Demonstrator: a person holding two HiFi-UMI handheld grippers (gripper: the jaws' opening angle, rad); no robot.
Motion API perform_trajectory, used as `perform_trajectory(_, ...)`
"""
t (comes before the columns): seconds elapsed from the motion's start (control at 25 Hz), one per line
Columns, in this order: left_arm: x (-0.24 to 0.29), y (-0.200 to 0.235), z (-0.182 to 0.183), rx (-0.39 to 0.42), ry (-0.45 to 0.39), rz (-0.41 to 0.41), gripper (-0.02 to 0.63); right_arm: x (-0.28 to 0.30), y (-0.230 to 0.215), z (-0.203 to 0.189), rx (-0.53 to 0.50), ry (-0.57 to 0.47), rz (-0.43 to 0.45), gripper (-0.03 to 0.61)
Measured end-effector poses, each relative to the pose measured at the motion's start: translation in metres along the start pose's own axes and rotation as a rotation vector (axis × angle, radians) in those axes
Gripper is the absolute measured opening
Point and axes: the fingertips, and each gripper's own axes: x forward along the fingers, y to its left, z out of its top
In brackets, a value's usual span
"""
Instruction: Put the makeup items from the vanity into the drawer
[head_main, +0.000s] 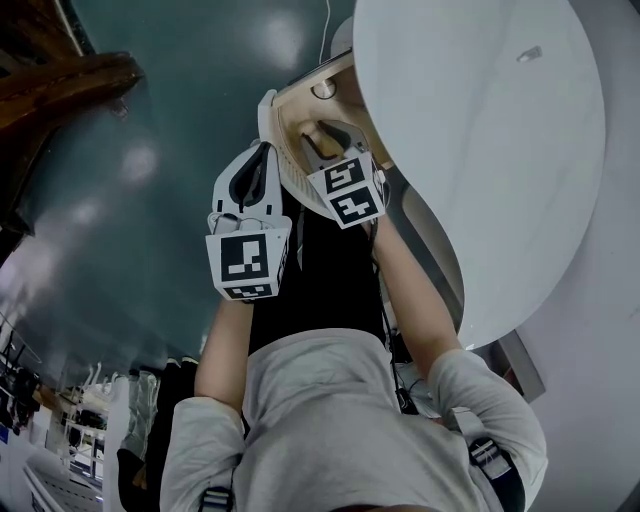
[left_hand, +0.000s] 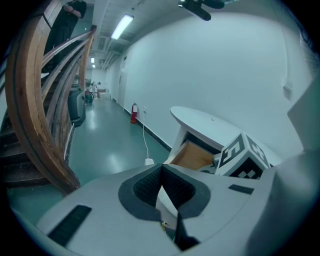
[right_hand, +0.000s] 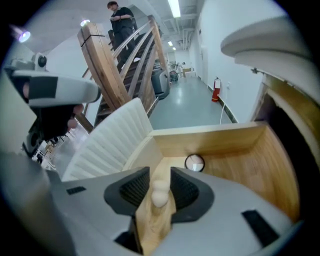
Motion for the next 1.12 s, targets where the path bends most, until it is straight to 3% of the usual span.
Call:
perform_trajectory(0.28, -0.013, 0.000, 0.016, 0.000, -0.022, 0.017, 0.006, -0.052, 0.018, 0.042, -0.006, -0.130, -0.005, 0.028)
perform_trajectory(0.56, -0.021, -0.012, 0.037, 0.019, -0.032, 0.005, 0.006, -0.112, 0.032, 0.073, -0.009, -0.237, -0.028, 0.014)
perform_trajectory(0.76, -0.026, -0.041, 0.068, 0.038, -0.057, -0.036, 0.006, -0.162, 0.010, 0.091, 0.064, -0.330, -0.084, 0.014)
perform_trajectory(1.12, -0.027, -0.098, 0.128, 0.063, -0.102, -0.135, 0.006, -0.234, -0.034, 0.114, 0.132, -0.397, -0.201, 0.014)
